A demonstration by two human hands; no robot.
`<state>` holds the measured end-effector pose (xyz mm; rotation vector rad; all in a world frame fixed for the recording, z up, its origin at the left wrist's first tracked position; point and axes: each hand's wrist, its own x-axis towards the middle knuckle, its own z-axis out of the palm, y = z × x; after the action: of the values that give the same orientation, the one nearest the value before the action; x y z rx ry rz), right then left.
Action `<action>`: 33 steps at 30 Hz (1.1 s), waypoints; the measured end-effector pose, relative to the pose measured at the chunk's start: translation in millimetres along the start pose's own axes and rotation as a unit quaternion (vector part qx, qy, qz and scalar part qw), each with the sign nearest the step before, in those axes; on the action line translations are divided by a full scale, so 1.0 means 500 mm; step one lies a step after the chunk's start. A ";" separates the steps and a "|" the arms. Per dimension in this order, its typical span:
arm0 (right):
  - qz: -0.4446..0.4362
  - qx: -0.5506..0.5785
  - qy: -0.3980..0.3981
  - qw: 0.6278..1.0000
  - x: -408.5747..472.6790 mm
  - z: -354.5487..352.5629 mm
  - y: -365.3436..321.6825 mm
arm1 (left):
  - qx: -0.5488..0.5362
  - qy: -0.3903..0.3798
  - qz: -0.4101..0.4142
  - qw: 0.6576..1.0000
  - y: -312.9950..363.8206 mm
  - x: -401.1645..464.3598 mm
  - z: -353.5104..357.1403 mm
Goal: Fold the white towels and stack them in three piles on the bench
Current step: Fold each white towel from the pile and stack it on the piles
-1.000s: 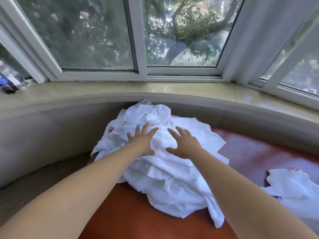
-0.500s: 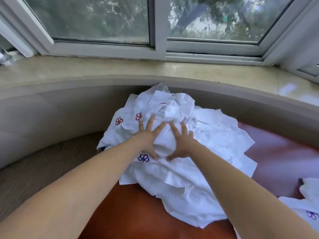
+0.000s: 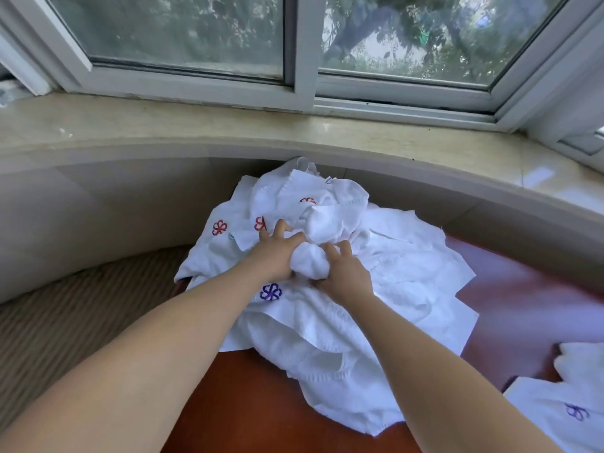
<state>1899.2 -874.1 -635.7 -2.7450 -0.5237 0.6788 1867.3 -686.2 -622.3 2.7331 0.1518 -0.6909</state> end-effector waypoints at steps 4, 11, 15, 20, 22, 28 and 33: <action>-0.017 0.025 0.024 0.999 -0.054 -0.011 -0.003 | 0.007 0.028 0.005 1.000 0.025 -0.045 0.008; -0.042 0.066 0.050 0.996 -0.160 -0.099 0.015 | 0.002 0.068 0.035 0.997 0.106 -0.131 -0.031; -0.048 0.058 0.081 0.994 -0.228 -0.166 0.067 | 0.002 0.092 0.054 0.994 0.200 -0.175 -0.059; -0.059 0.060 0.126 0.988 -0.329 -0.257 0.162 | 0.000 0.124 0.086 0.989 0.353 -0.219 -0.083; -0.057 0.060 0.148 0.986 -0.374 -0.294 0.212 | 0.001 0.133 0.098 0.986 0.425 -0.231 -0.089; -0.046 0.043 0.217 0.974 -0.504 -0.395 0.374 | 0.003 0.162 0.144 0.976 0.642 -0.245 -0.082; -0.025 0.020 0.275 0.961 -0.615 -0.470 0.532 | 0.003 0.188 0.200 0.962 0.849 -0.249 -0.069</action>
<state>1835.0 -1276.8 -402.3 -2.6985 -0.4353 -0.0966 1849.0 -1078.9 -416.2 2.7455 -0.3118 -0.0608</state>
